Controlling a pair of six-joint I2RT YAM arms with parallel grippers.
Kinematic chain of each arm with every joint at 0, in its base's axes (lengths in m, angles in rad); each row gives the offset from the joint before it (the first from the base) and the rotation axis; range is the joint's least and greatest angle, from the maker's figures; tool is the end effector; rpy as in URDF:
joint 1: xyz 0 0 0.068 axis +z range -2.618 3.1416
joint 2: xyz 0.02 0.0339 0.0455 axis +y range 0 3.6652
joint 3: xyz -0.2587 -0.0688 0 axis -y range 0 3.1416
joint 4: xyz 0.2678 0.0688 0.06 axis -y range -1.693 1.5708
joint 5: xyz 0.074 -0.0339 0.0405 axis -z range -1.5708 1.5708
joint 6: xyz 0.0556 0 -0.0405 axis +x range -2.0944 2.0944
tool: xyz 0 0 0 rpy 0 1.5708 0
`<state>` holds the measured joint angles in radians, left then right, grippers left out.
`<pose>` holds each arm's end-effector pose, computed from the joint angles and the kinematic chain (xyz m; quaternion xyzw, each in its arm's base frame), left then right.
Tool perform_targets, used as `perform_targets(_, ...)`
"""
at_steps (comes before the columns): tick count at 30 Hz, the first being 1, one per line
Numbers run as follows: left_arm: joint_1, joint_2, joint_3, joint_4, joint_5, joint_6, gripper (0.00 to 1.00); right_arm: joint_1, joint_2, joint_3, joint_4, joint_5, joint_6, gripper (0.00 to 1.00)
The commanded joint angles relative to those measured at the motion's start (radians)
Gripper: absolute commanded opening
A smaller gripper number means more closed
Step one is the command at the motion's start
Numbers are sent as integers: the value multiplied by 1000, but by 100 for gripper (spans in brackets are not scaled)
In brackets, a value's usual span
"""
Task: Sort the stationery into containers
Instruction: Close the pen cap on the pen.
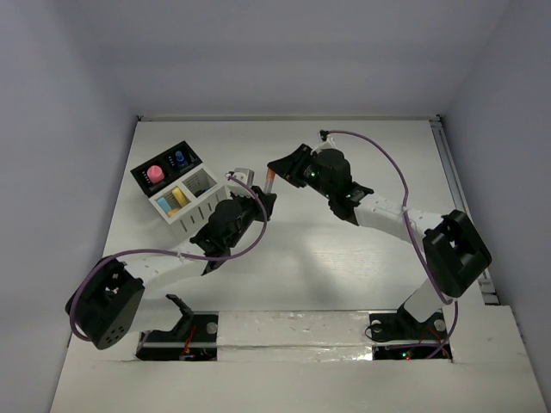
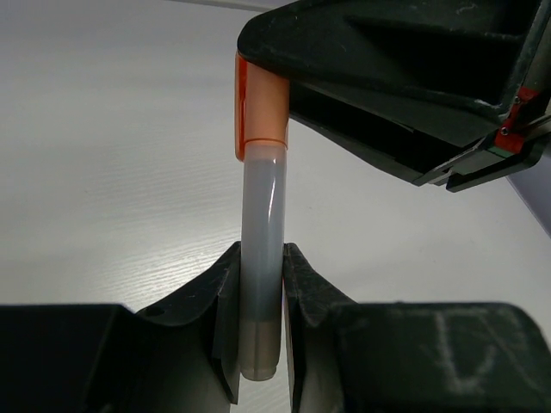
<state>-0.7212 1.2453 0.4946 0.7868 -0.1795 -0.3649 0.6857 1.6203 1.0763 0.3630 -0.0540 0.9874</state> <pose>0.2338 -0.1924 0.2245 0.0590 0.6919 -0.3172 0.6459 0.3235 0.2685 0.2613 0.0983 0.7617 0.4890 0.4135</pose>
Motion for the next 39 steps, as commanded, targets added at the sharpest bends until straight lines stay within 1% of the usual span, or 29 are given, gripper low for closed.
perform_targets(1,22,-70,117,128,-78,26,0,58,-11,-82,-111,-218,-27,0)
perform_targets(7,22,-98,166,114,-92,55,0,93,-16,-159,-127,-231,-50,0)
perform_targets(12,22,-72,217,121,-91,73,0,129,-4,-177,-118,-251,-43,0)
perform_targets(14,22,-52,239,130,-89,78,0,155,7,-177,-98,-268,-23,0)
perform_targets(21,22,-20,283,160,-118,106,0,164,32,-197,-16,-345,42,0)
perform_targets(23,22,-18,295,163,-118,110,0,164,27,-200,-10,-337,51,0)
perform_targets(26,22,-32,297,141,-117,103,0,164,-6,-202,-7,-282,46,0)
perform_targets(29,22,-67,283,85,-95,78,1,121,-30,-156,-19,-238,28,0)
perform_targets(31,22,-116,266,49,-89,41,11,95,-28,-127,-10,-215,28,0)
perform_targets(32,22,-138,240,10,-94,29,20,60,-25,-104,2,-214,34,0)
perform_targets(34,22,-225,207,-26,-123,-5,32,29,-16,-82,55,-222,52,0)
perform_targets(35,22,-254,178,-64,-127,-9,48,6,-10,-64,56,-219,53,0)
perform_targets(36,22,-286,171,-98,-142,-17,56,-6,9,-17,54,-227,51,0)
perform_targets(37,22,-341,170,-139,-155,-23,60,-6,16,5,63,-233,51,0)
perform_targets(38,22,-369,174,-228,-184,-29,65,-18,23,23,70,-228,51,0)
perform_targets(39,22,-400,179,-277,-196,-35,65,-18,35,57,71,-209,48,0)
